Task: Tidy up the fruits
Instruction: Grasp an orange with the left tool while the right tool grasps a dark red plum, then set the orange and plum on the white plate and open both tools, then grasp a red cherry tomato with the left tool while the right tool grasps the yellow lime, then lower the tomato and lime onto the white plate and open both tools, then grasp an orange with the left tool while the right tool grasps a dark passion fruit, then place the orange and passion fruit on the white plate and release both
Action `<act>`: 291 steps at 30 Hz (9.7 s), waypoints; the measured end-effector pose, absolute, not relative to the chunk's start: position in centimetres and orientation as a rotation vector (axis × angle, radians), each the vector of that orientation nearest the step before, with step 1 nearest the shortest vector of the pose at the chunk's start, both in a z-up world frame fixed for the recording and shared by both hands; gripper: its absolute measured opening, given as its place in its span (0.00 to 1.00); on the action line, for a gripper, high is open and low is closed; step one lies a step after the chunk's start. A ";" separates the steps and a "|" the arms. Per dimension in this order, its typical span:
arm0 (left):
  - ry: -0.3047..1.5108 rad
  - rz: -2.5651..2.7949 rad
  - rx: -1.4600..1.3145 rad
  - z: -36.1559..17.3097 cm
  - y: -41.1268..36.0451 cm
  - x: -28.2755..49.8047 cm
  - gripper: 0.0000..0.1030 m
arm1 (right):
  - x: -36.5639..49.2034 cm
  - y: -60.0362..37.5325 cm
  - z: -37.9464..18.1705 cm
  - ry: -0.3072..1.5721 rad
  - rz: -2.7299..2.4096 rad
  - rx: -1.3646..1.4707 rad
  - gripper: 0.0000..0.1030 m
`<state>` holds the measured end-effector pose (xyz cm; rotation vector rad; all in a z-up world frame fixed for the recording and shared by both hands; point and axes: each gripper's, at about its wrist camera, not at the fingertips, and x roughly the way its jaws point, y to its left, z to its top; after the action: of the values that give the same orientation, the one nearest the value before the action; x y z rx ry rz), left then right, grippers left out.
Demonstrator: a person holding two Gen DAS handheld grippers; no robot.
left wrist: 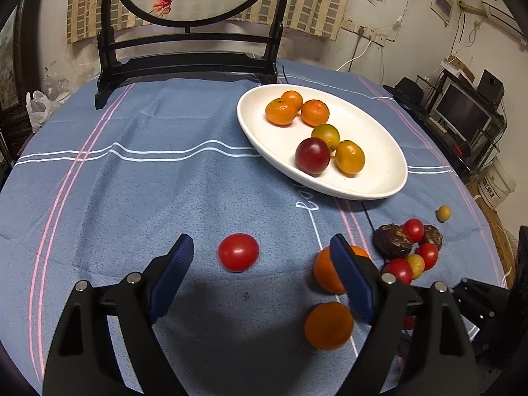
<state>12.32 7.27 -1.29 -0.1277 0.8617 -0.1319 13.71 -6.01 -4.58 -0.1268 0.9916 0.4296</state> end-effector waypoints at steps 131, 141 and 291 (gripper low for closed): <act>0.916 -0.101 -0.064 -3.6 6.4 13.9 0.27 | 21.8 -21.4 -4.2 0.937 -0.031 0.093 0.57; 0.924 -0.111 -0.069 -3.9 6.3 14.1 0.27 | 21.8 -21.1 -4.5 0.925 -0.007 0.095 0.28; 0.789 -0.235 -0.088 3.3 1.5 17.4 0.42 | 21.8 -11.0 3.6 0.683 0.327 0.011 0.43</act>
<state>17.39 1.46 3.26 -0.0877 0.7886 -0.2351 21.78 -11.05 3.62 0.0114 0.6834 0.3273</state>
